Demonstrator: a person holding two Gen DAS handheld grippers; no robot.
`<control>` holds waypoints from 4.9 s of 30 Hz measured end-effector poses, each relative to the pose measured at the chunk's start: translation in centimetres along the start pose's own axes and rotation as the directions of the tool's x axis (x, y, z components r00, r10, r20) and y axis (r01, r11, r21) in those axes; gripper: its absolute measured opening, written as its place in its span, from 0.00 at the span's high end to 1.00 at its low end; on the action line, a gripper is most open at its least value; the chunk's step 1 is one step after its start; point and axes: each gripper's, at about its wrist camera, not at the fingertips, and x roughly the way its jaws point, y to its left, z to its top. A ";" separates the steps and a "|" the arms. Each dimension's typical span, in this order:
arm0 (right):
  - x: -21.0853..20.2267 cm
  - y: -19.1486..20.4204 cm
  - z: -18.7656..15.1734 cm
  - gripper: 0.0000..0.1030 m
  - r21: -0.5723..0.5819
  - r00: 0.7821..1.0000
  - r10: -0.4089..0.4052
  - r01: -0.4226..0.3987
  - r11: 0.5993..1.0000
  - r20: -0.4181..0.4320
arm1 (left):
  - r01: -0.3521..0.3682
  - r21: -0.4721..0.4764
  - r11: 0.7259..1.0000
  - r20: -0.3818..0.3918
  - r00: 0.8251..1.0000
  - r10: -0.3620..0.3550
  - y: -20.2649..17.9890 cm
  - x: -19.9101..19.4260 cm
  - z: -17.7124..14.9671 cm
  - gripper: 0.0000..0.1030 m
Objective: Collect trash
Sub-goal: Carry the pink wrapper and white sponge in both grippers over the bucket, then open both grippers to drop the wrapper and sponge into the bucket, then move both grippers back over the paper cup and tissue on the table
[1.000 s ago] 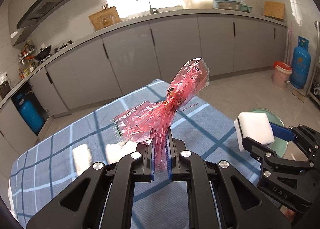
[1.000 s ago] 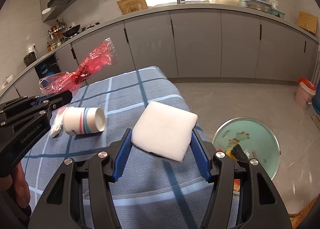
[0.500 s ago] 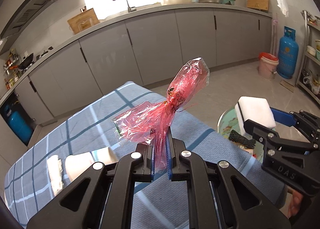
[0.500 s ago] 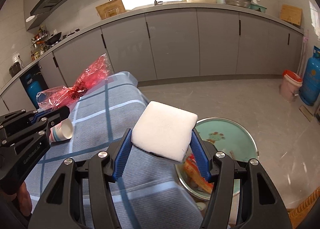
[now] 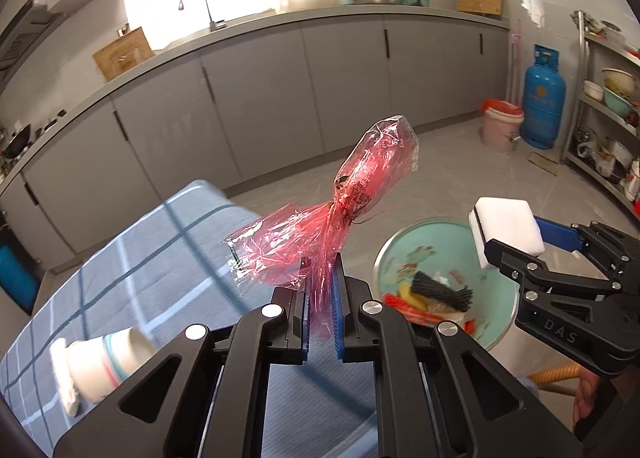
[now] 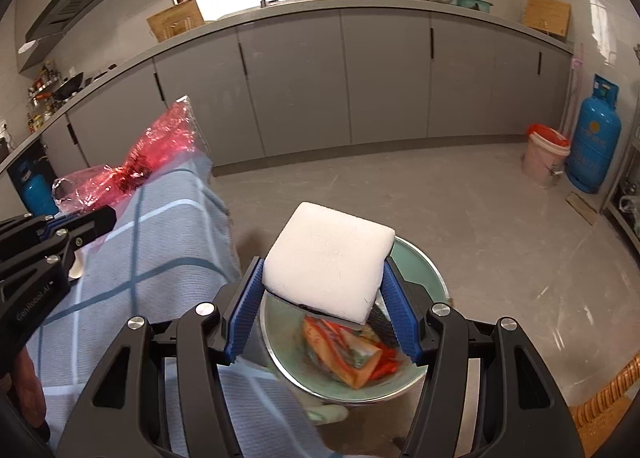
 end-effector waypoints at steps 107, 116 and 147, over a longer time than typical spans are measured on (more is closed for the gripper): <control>-0.6 6.9 -0.5 0.07 -0.100 1.000 0.013 -0.012 0.995 0.009 | -0.098 -0.177 0.979 -0.034 0.995 0.093 7.0 -3.3 -4.2 0.11; -1.5 11.2 -0.8 0.05 -0.163 0.998 0.066 -0.064 0.985 0.006 | -0.139 -0.225 0.964 -0.024 0.990 0.137 10.3 -5.4 -6.0 0.11; 0.5 30.2 -0.9 0.05 -0.322 0.952 0.282 -0.306 0.896 -0.119 | -0.492 -0.462 0.738 -0.227 0.870 0.438 29.7 -10.0 -16.8 0.11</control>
